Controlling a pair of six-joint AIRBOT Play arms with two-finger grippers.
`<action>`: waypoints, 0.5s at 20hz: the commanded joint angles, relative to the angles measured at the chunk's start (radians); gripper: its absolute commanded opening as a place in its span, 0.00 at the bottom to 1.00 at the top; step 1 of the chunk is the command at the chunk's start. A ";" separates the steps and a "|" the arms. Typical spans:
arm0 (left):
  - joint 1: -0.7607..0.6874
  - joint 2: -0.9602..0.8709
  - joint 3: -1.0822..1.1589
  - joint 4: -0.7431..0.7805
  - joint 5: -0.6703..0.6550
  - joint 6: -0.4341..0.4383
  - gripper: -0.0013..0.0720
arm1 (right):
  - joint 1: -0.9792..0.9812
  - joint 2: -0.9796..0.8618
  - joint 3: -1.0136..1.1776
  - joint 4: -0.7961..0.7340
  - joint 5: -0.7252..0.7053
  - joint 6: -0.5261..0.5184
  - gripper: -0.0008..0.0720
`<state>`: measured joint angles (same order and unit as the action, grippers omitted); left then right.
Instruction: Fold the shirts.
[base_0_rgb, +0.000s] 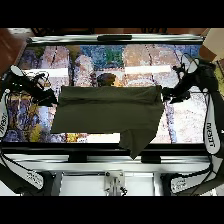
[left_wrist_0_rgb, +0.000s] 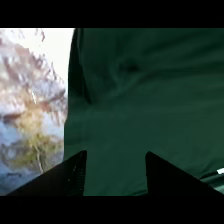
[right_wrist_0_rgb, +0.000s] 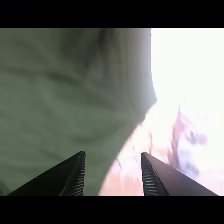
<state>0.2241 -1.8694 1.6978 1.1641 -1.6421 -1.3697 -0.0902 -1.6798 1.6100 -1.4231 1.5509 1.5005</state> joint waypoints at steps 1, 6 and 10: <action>0.028 0.114 -0.157 0.002 -0.052 0.002 0.66 | -0.083 0.113 -0.097 0.026 0.140 -0.063 0.65; 0.121 0.269 -0.520 0.008 0.126 0.066 0.68 | -0.206 0.317 -0.371 0.116 0.052 -0.123 0.65; 0.193 0.278 -0.622 0.008 0.169 0.106 0.75 | -0.239 0.394 -0.487 0.132 0.011 -0.133 0.65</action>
<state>0.3729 -1.6142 1.1694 1.1713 -1.5238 -1.3014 -0.3004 -1.3460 1.2087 -1.3186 1.5890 1.3846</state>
